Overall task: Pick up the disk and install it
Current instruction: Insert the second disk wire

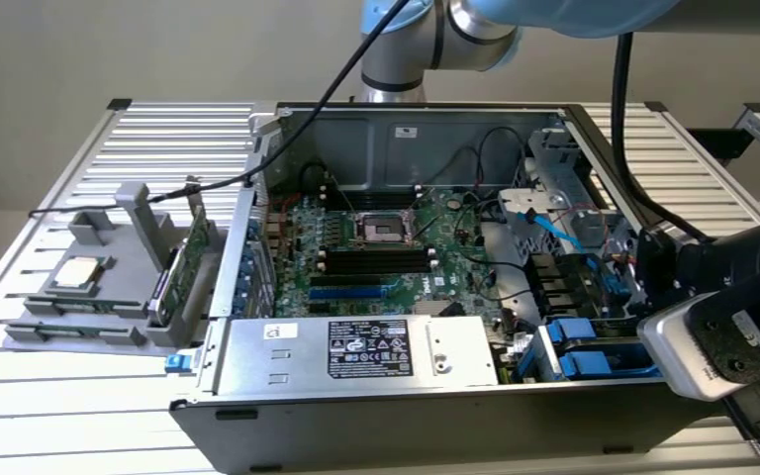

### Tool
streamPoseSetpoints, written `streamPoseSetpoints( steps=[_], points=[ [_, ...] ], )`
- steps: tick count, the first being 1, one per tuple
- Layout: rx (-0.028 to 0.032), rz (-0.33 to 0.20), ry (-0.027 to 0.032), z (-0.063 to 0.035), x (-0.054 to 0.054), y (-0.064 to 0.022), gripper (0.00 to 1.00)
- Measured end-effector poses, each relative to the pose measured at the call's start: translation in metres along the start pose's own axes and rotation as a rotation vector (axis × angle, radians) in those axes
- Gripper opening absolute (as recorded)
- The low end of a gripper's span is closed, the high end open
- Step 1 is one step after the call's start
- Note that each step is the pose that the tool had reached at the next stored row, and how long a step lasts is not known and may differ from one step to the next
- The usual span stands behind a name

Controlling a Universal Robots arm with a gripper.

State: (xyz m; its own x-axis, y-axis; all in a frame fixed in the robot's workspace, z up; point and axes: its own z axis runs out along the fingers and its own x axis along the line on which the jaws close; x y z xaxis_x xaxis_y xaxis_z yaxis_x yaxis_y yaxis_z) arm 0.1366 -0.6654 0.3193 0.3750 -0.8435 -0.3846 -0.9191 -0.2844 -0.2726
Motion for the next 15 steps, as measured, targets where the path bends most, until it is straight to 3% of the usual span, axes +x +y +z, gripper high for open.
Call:
streamPoseSetpoints(
  steps=[8,15],
  points=[
    [-0.0015,-0.001,0.0062,0.0003,-0.005,0.0037,0.16],
    [-0.0072,-0.003,0.0207,0.0007,-0.013,0.0057,0.16]
  ],
)
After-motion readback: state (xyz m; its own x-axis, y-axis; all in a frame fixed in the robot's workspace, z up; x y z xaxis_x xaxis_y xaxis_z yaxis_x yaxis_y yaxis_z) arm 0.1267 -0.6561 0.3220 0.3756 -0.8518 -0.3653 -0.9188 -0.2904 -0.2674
